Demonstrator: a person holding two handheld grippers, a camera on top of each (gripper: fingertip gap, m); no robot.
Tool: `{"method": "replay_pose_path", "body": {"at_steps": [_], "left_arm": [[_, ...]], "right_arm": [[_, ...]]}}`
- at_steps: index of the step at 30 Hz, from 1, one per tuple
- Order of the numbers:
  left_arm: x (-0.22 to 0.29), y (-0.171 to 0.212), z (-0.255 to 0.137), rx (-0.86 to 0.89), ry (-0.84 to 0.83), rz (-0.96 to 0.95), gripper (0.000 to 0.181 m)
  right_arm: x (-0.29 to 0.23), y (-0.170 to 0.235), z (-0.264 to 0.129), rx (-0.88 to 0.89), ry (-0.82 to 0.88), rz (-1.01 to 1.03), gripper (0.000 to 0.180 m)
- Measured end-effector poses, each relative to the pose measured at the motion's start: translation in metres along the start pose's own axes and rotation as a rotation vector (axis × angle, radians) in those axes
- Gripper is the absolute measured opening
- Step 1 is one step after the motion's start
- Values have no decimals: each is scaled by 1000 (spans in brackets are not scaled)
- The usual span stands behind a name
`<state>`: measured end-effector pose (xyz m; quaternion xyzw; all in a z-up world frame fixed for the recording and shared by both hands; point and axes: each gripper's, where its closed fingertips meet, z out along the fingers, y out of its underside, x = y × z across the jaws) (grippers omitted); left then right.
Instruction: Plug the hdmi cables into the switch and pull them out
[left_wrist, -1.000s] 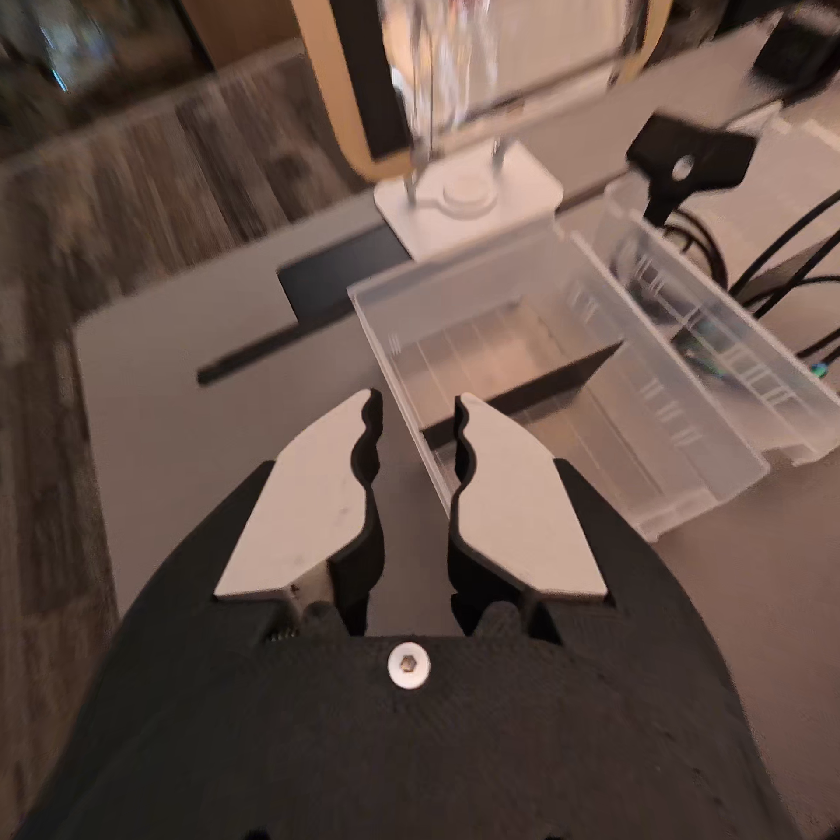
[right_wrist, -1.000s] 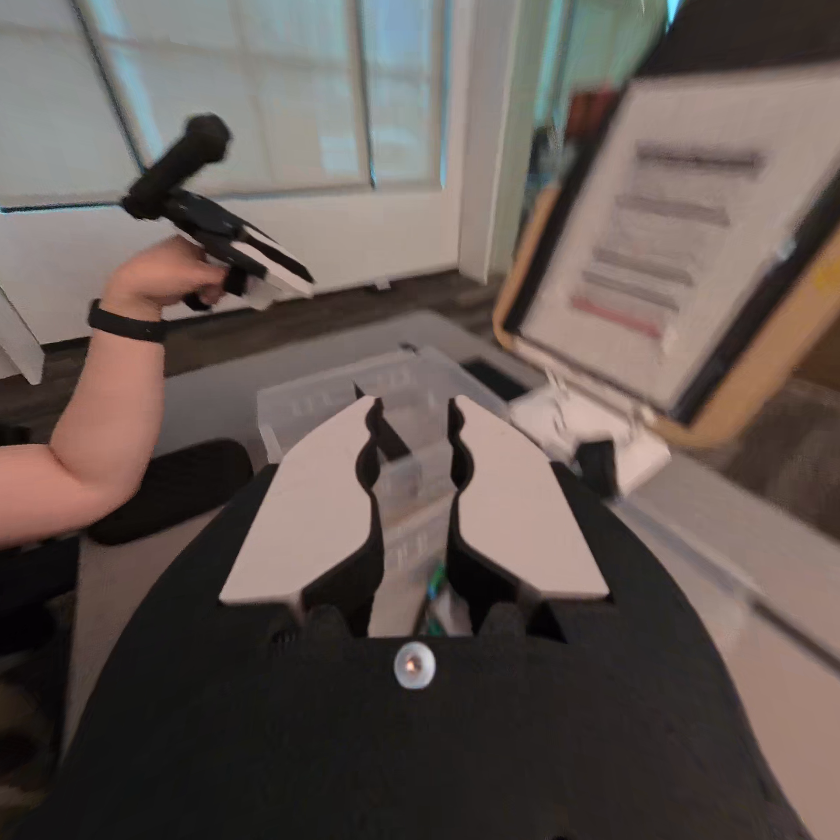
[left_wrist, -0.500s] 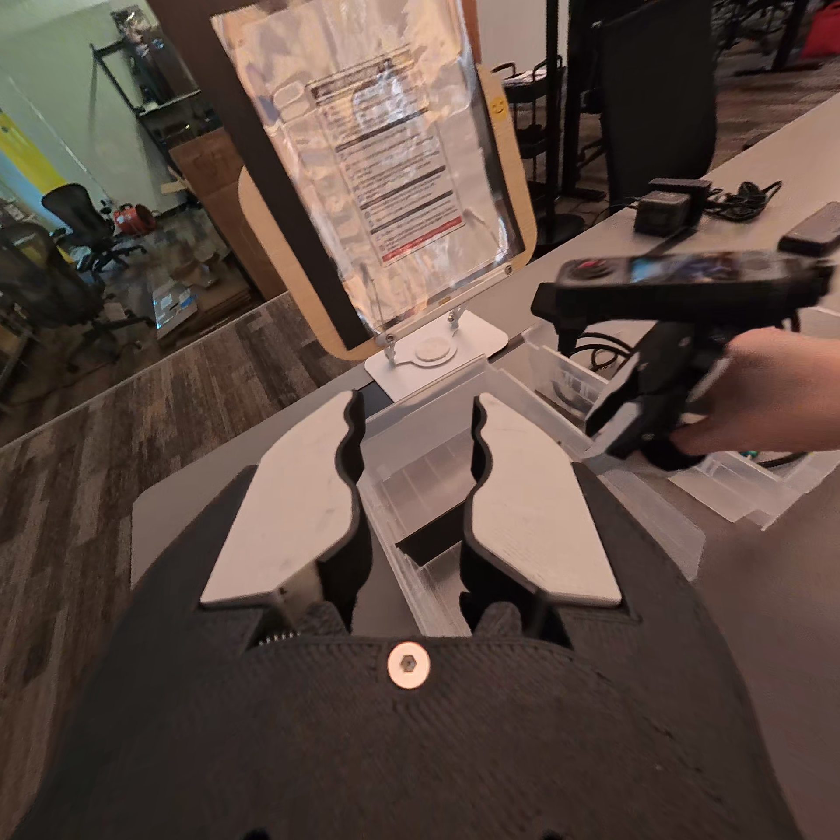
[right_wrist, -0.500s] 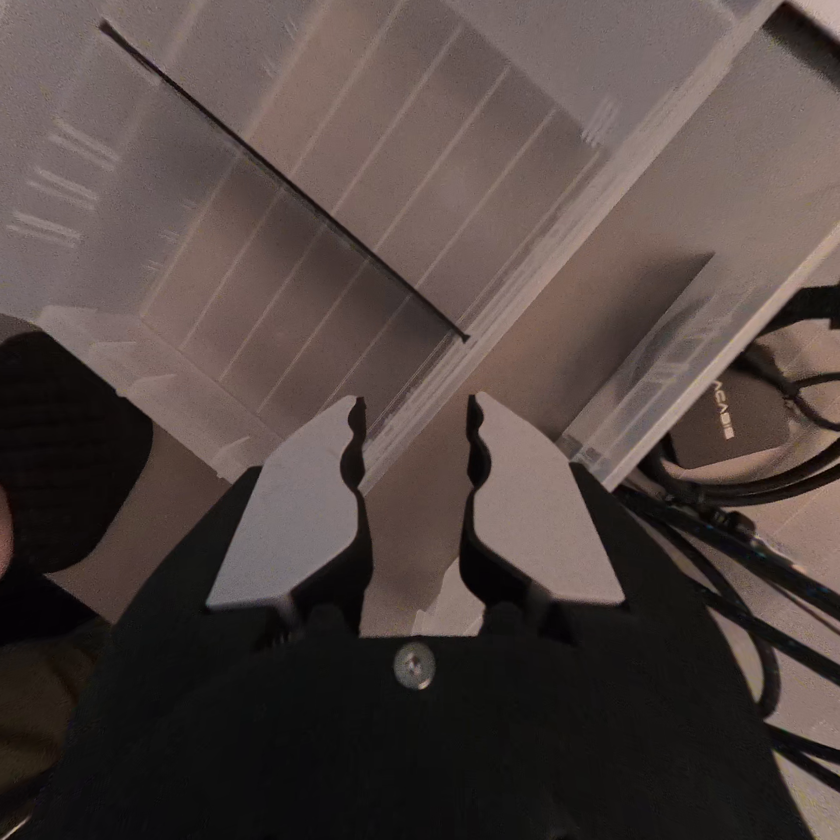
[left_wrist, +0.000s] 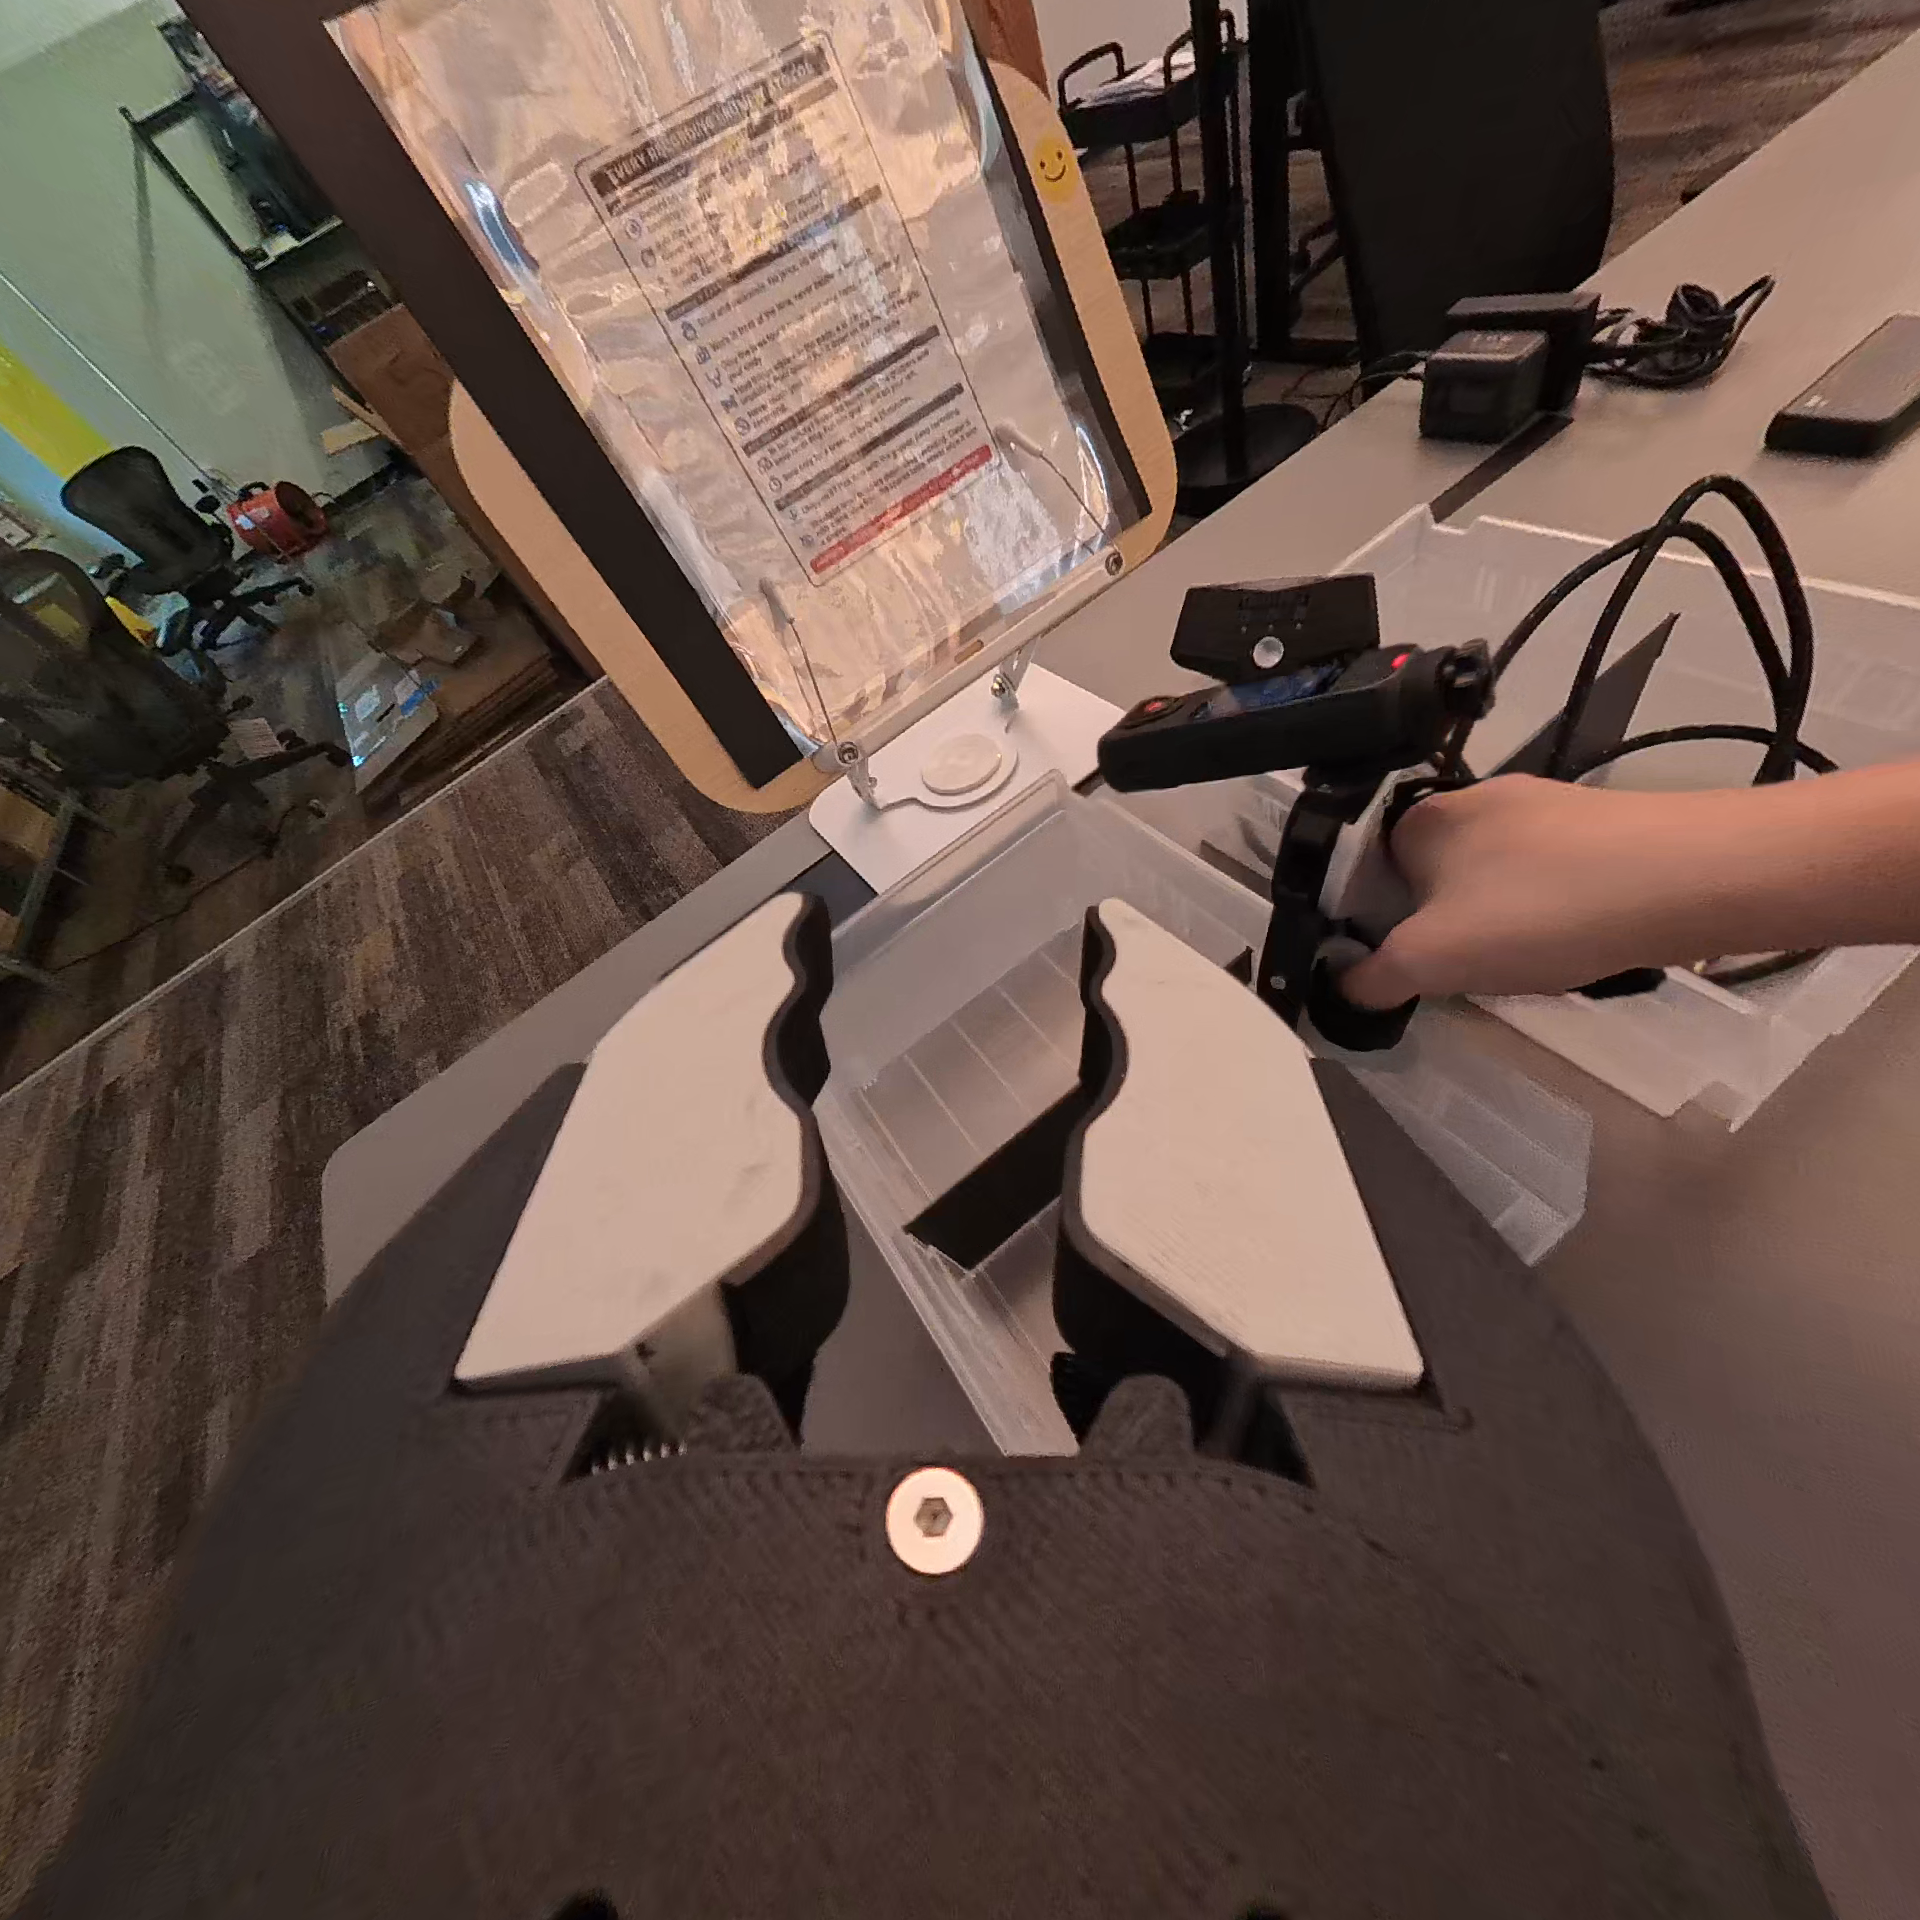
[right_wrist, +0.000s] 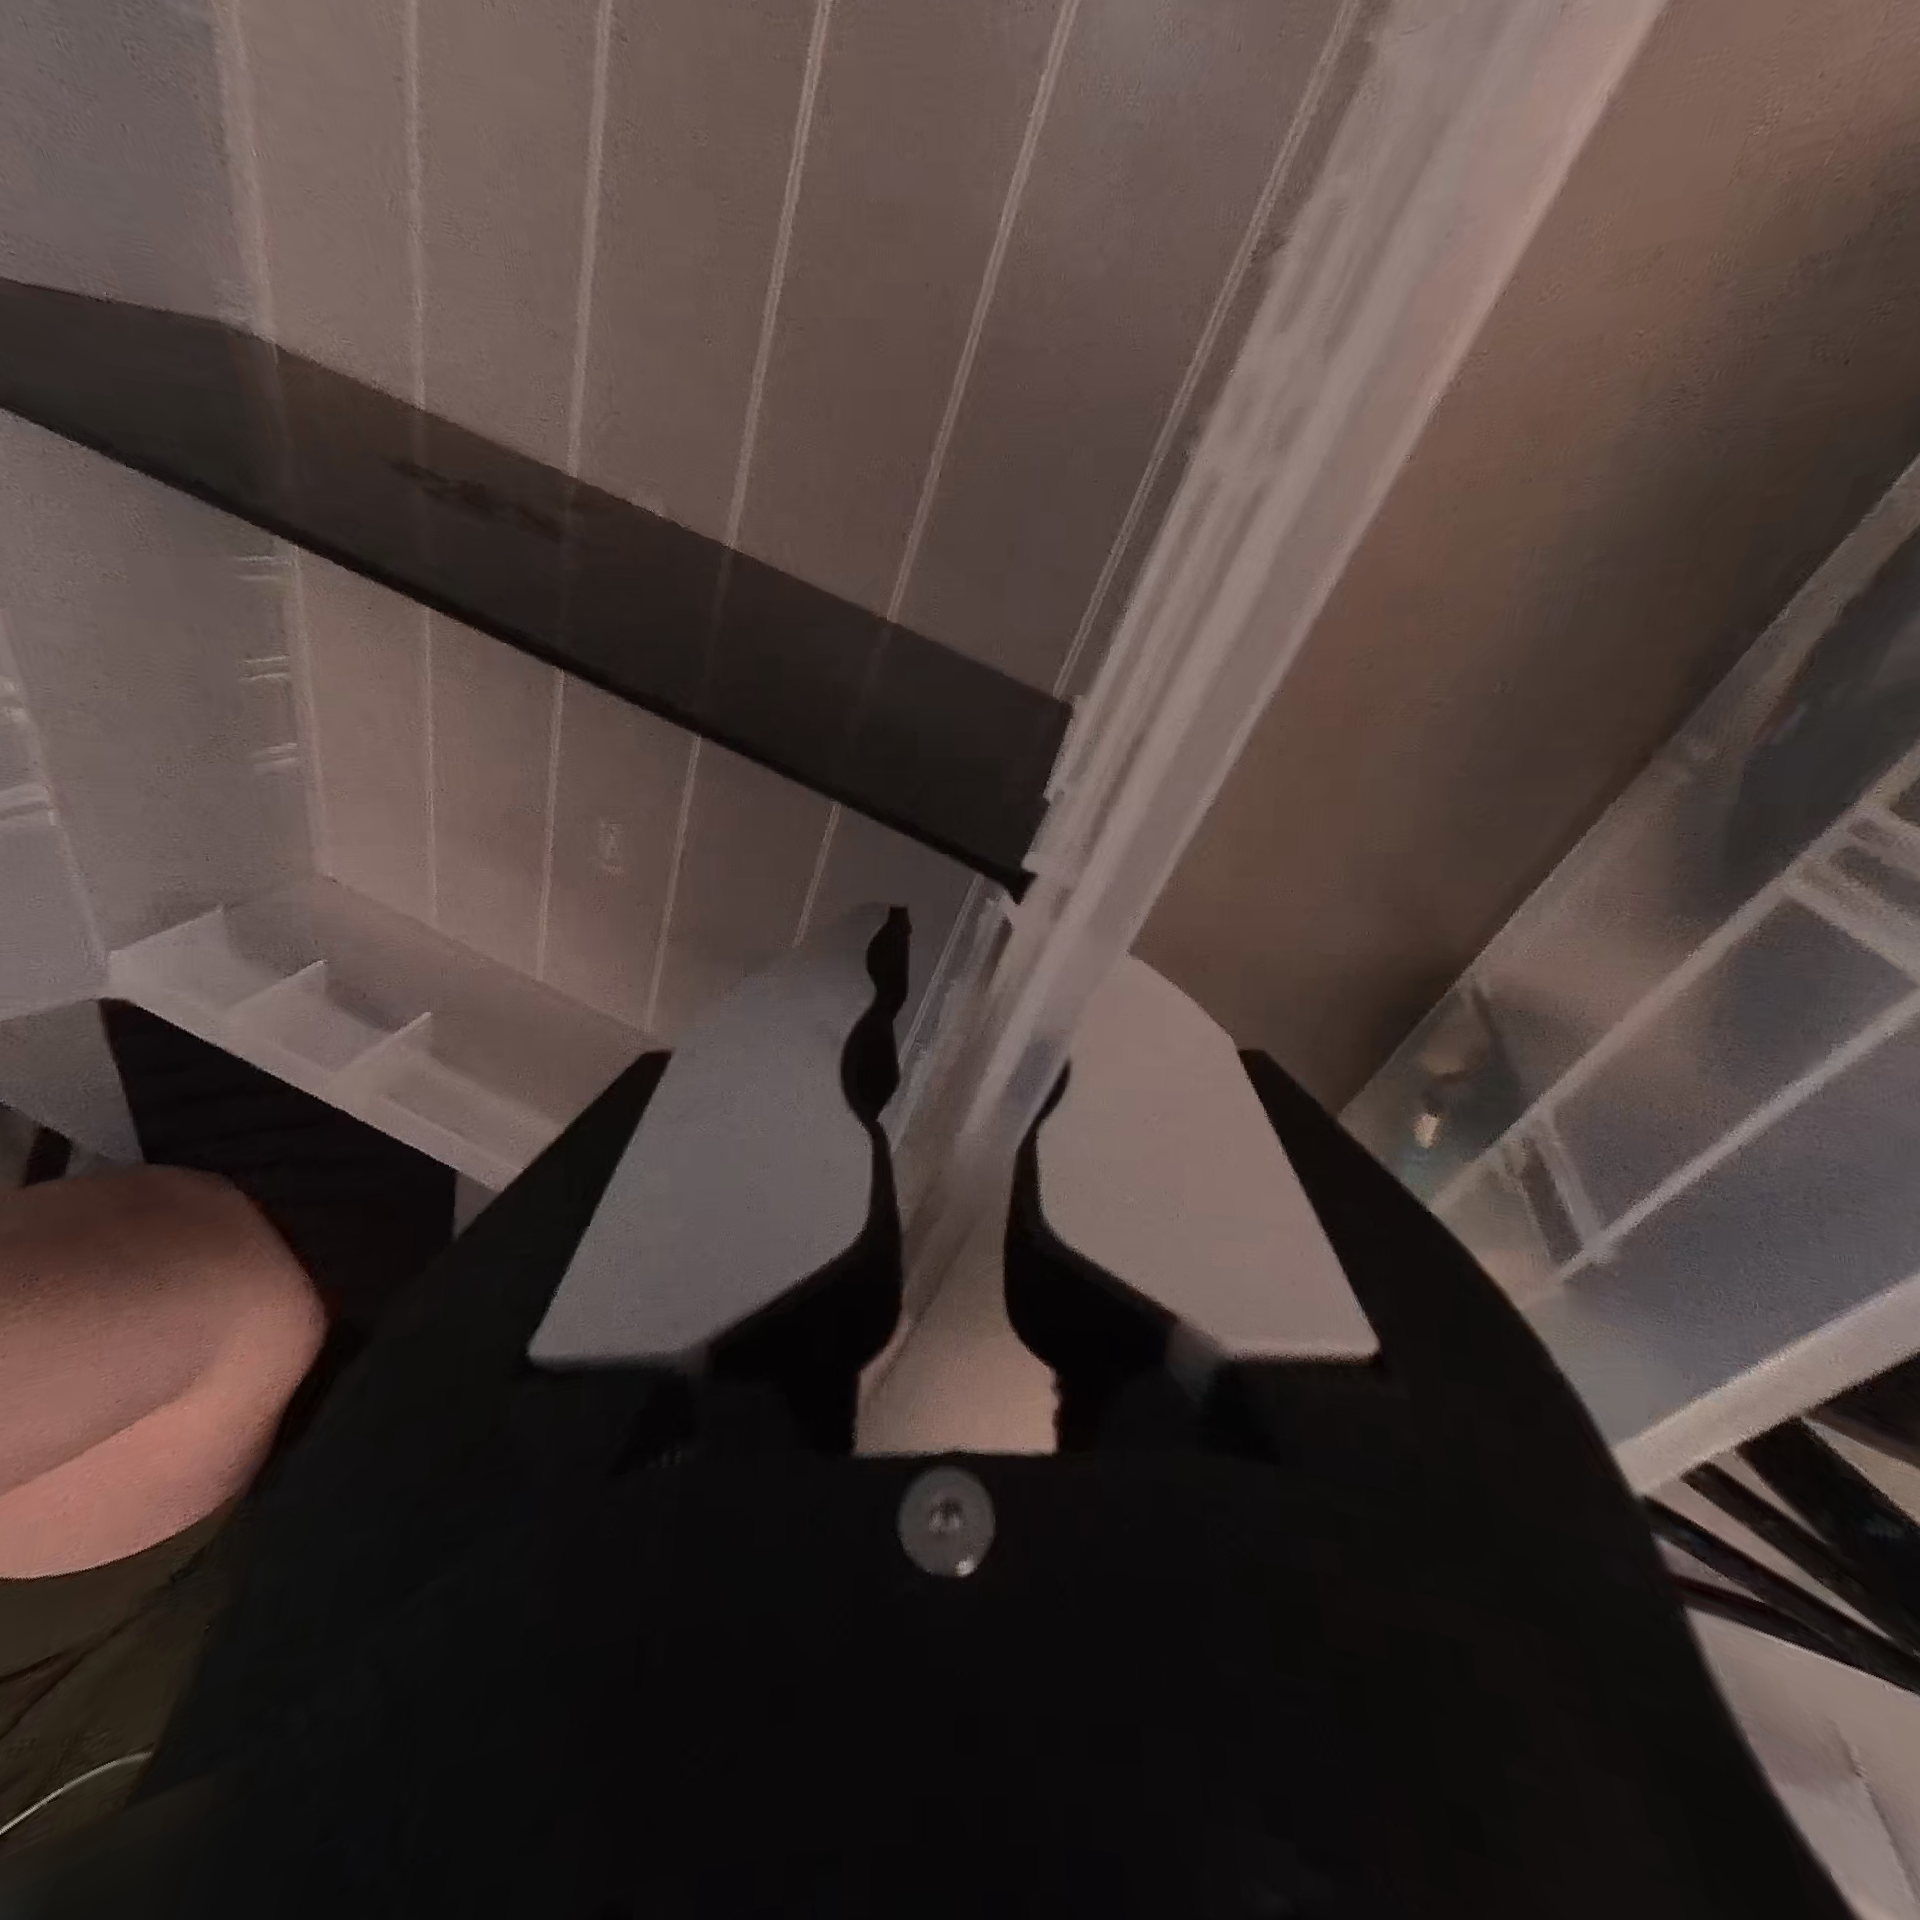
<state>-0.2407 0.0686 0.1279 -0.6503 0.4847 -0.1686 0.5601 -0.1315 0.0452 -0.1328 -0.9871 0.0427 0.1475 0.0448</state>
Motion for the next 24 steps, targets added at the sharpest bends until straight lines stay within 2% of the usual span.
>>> {"method": "replay_pose_path", "body": {"at_steps": [4,9,11,14,17,19,21,23,24], "left_arm": [[13,-14,-20,54,32,-9,44],[42,-55,-74,287,46,32,43],[47,-77,-101,438,13,41,42],[46,-106,-152,748,-42,-5,31],[42,-111,-174,853,15,-119,35],[39,-109,-163,821,112,-205,42],[43,-102,-132,721,253,-246,43],[63,-83,-83,519,460,-276,37],[75,-69,-54,386,552,-330,51]], "right_arm": [[1,-4,-7,-40,-9,-31,10],[-28,-19,-37,-10,-134,-96,4],[-41,-30,-69,31,-142,-177,4],[-46,-42,-137,84,-153,-219,6],[-21,-45,-210,153,-135,-186,5],[15,-37,-257,193,-68,-154,5],[63,-22,-300,245,21,-94,5],[118,1,-336,299,101,-8,5],[147,14,-351,334,137,47,5]]}}
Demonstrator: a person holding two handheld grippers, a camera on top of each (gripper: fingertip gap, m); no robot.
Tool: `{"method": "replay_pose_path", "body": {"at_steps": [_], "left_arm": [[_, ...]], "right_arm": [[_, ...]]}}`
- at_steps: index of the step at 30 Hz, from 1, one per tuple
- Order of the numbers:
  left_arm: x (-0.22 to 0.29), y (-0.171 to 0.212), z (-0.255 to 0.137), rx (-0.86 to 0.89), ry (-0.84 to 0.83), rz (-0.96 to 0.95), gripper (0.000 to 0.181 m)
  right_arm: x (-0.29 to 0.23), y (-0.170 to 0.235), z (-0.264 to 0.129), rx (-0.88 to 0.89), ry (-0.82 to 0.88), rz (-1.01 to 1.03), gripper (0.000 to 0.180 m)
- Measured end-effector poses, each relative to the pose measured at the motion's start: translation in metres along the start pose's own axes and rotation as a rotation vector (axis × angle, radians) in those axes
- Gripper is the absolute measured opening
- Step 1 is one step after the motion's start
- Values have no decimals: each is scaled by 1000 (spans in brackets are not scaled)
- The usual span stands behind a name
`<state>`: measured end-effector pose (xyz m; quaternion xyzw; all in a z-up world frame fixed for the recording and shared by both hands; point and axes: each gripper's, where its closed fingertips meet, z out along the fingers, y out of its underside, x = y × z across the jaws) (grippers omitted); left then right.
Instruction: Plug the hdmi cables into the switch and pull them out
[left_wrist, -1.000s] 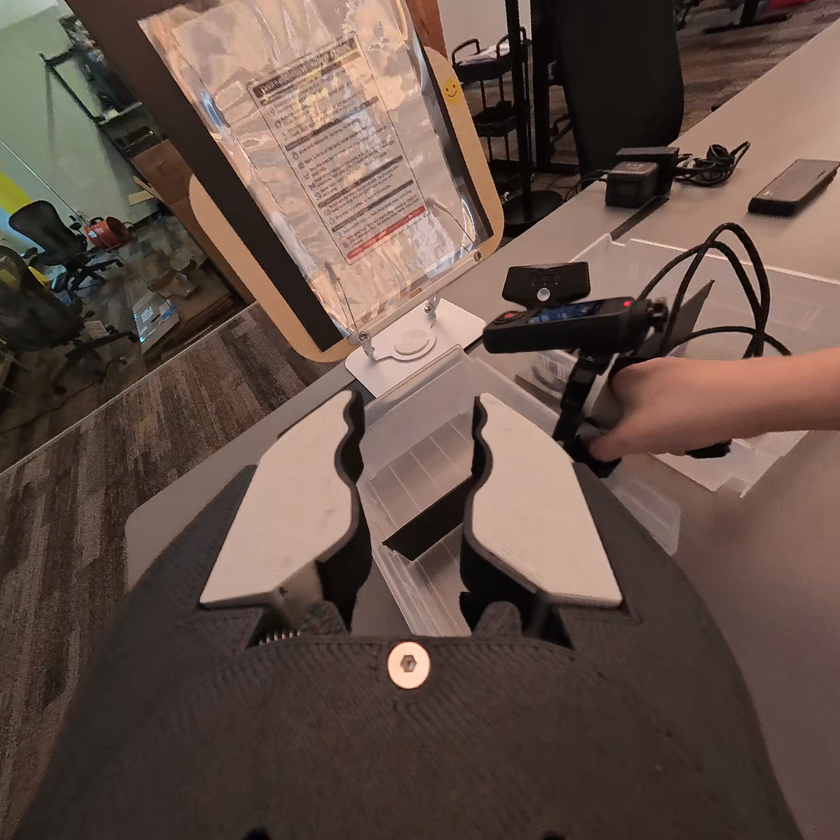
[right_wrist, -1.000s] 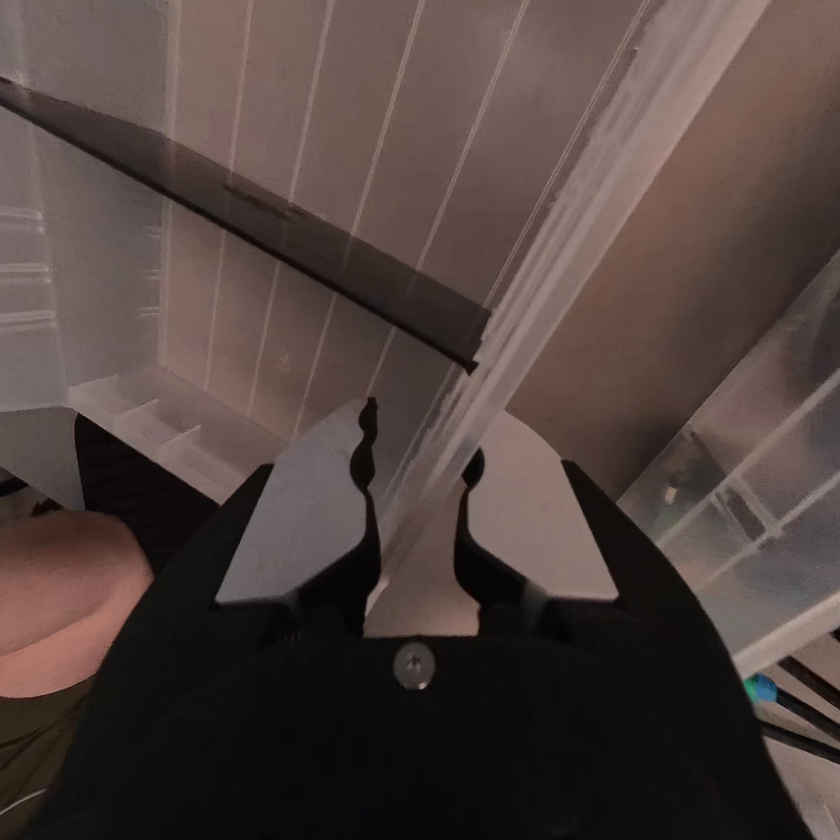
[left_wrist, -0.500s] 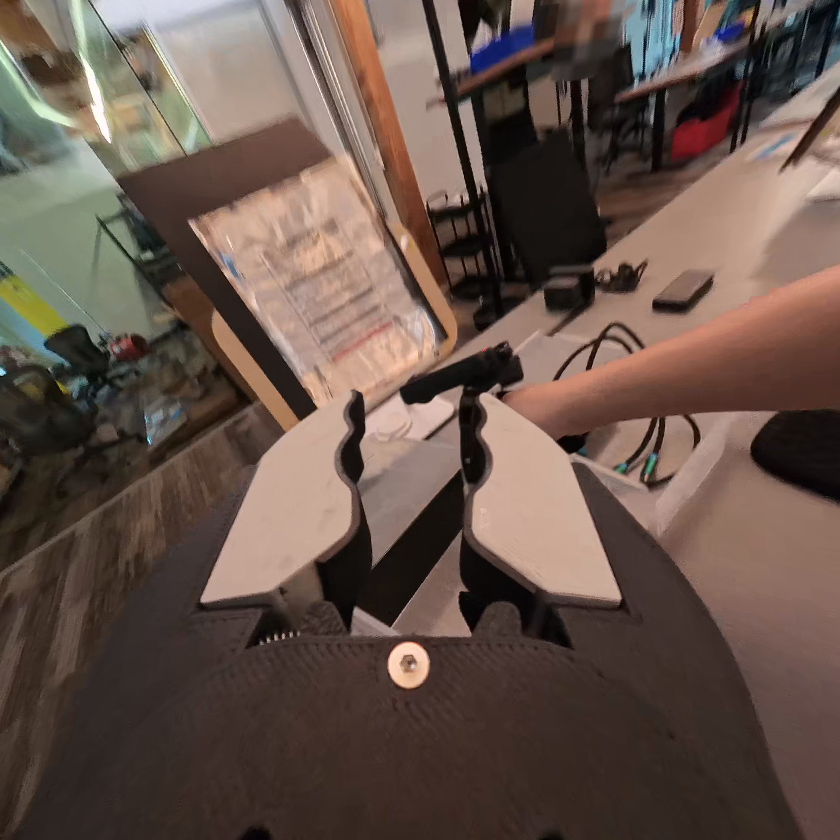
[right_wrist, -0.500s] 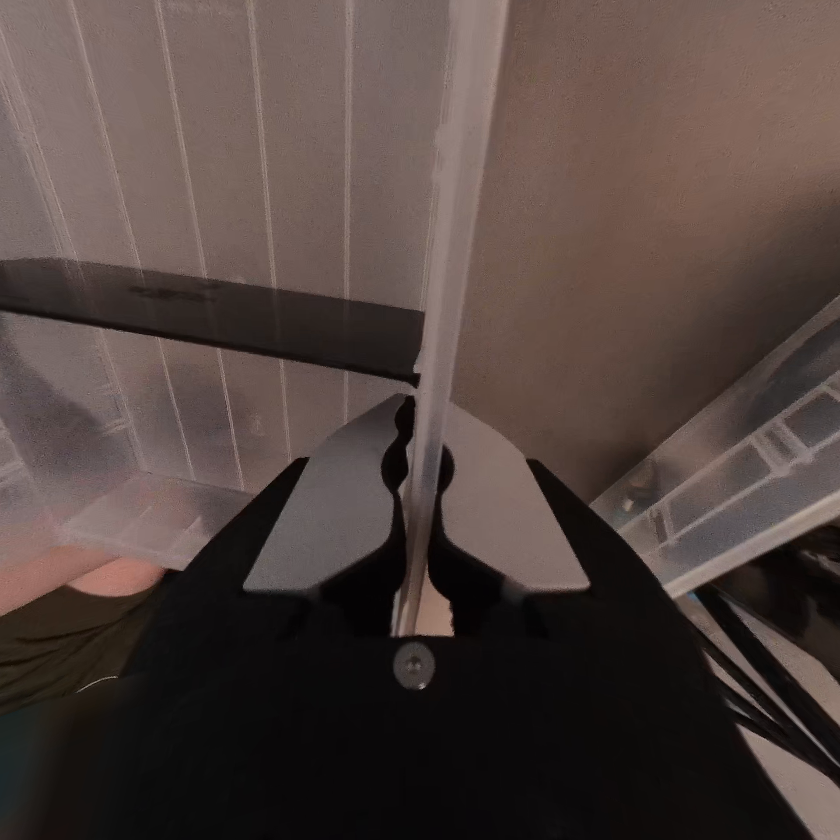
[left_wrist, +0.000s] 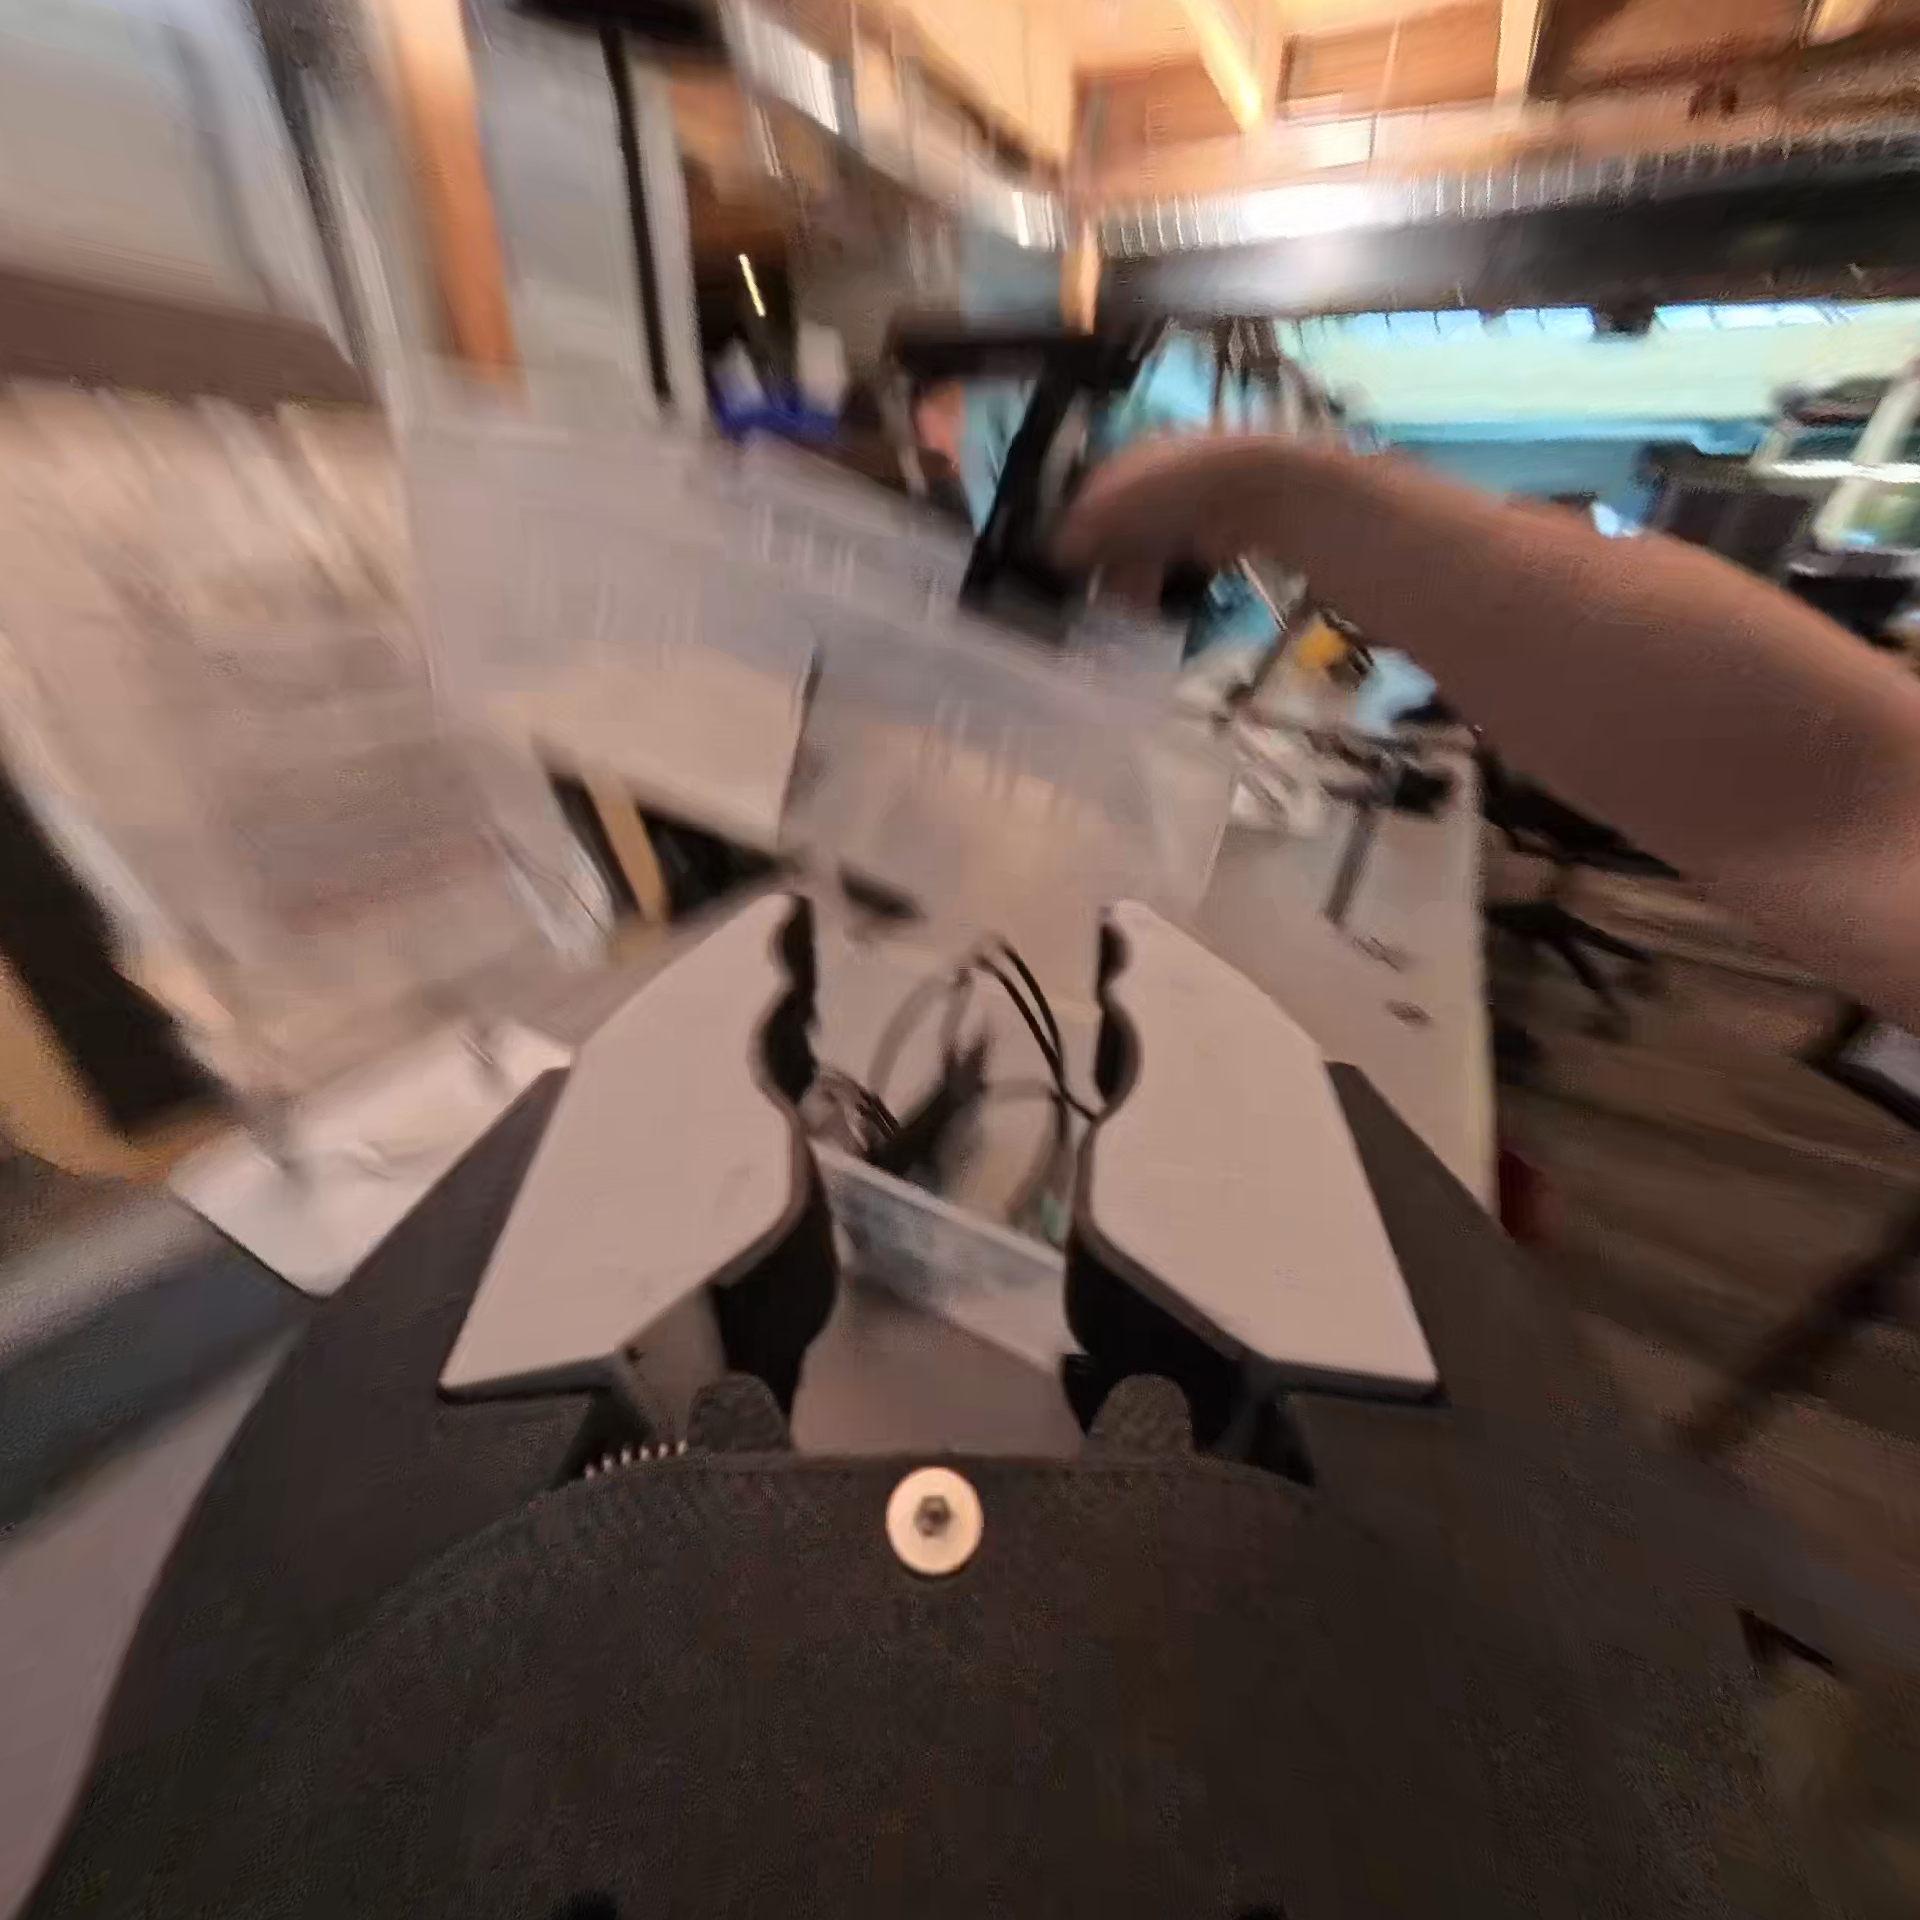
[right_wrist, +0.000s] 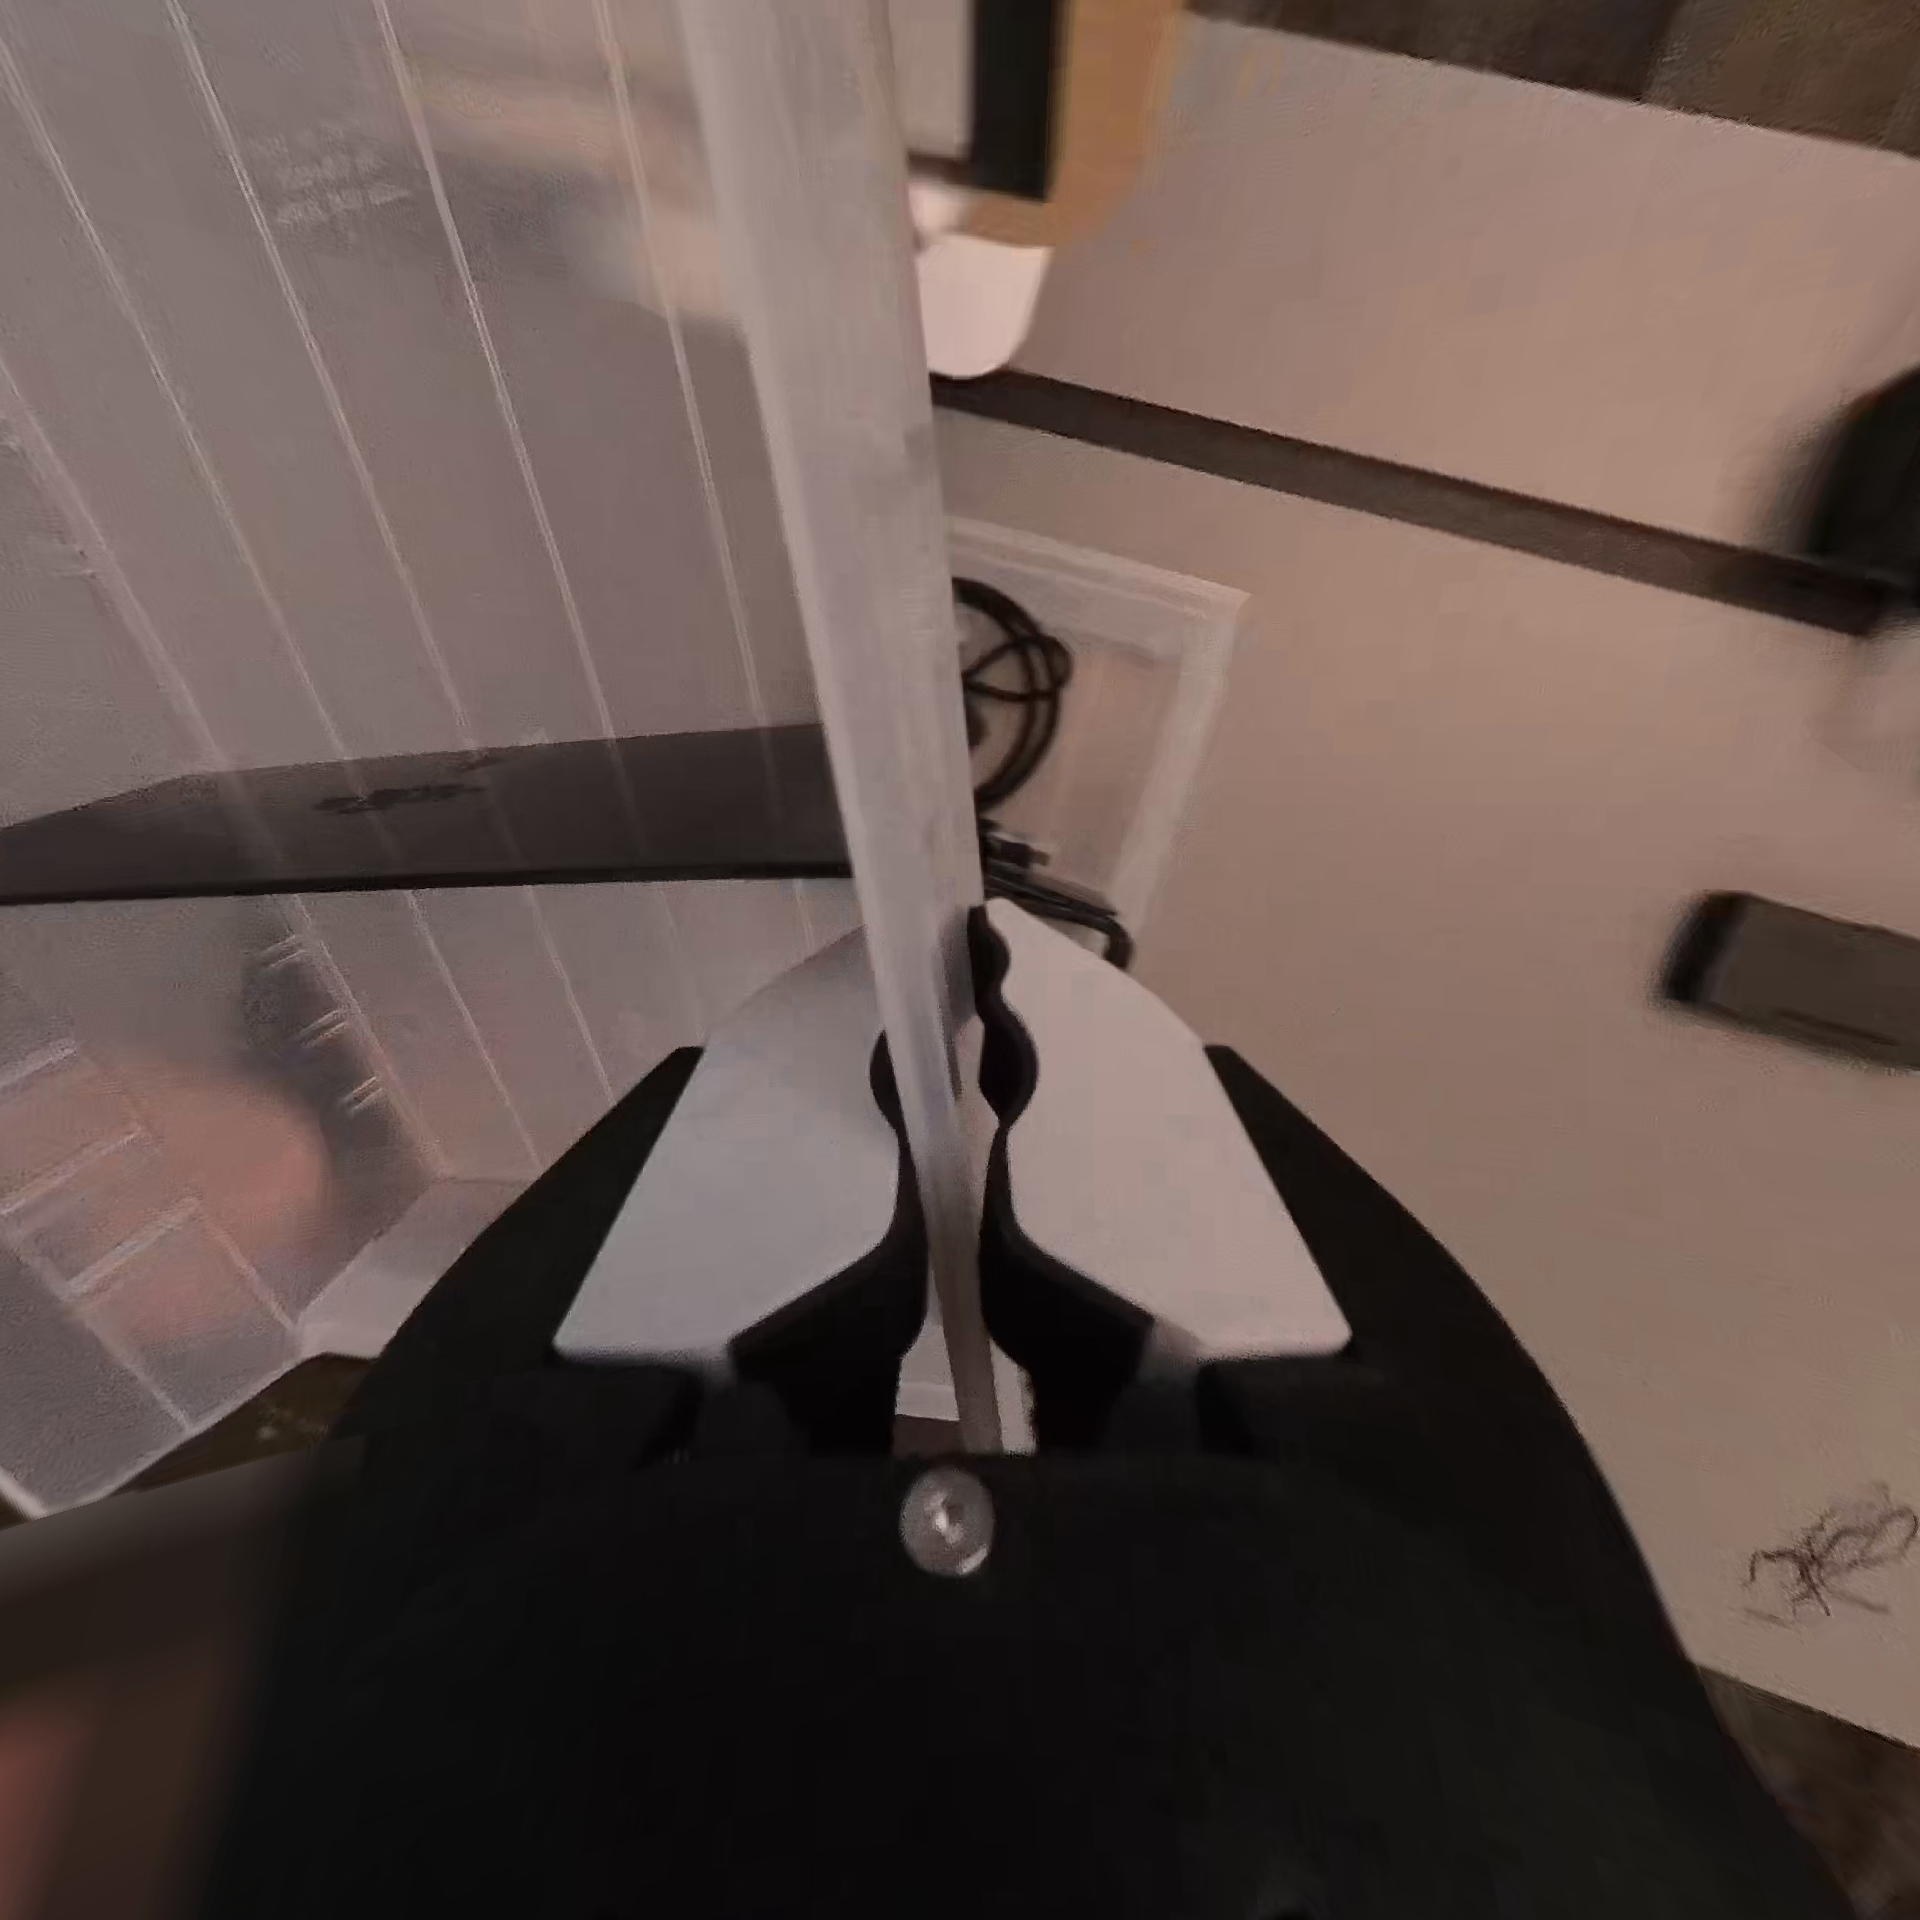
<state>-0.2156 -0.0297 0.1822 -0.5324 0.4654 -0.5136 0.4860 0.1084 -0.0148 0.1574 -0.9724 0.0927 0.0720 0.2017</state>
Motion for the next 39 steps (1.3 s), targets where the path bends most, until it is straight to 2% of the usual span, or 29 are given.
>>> {"method": "replay_pose_path", "body": {"at_steps": [2,3,5,6,8,10,13,15,16,20,22,24,29,32,33,35,39], "left_arm": [[-18,53,45,-222,69,-193,74],[-26,78,68,-297,82,-270,79],[-39,125,110,-395,74,-362,77],[-45,148,126,-444,45,-362,69],[-57,186,146,-537,-49,-308,73],[-55,215,155,-633,-74,-299,80],[-36,245,163,-747,1,-342,85],[-35,265,163,-851,10,-244,67],[-39,270,162,-887,-10,-176,75],[-35,269,157,-947,33,-167,59],[-35,268,147,-999,92,-181,37],[-54,265,125,-1066,87,-144,26],[-134,253,51,-1131,-90,-190,7],[-188,247,8,-1073,-264,-256,7],[-200,246,-9,-1064,-299,-270,17],[-211,244,-41,-1040,-303,-339,20],[-227,240,-92,-919,-356,-555,8]], "right_arm": [[61,19,-20,79,74,104,5],[90,32,-26,111,104,173,5],[141,62,-29,146,164,283,5],[163,79,-28,150,196,331,4],[199,113,-18,142,243,399,4],[226,147,0,109,246,476,4],[252,191,30,30,233,548,4],[260,214,50,-29,220,565,4],[263,223,59,-57,212,566,4],[264,245,88,-157,197,527,5],[262,249,97,-184,195,511,5],[260,249,104,-196,187,499,5],[248,242,122,-184,138,489,5],[237,235,138,-188,95,478,4],[232,233,145,-197,83,472,4],[225,231,158,-225,70,440,5],[217,230,182,-298,95,387,5]]}}
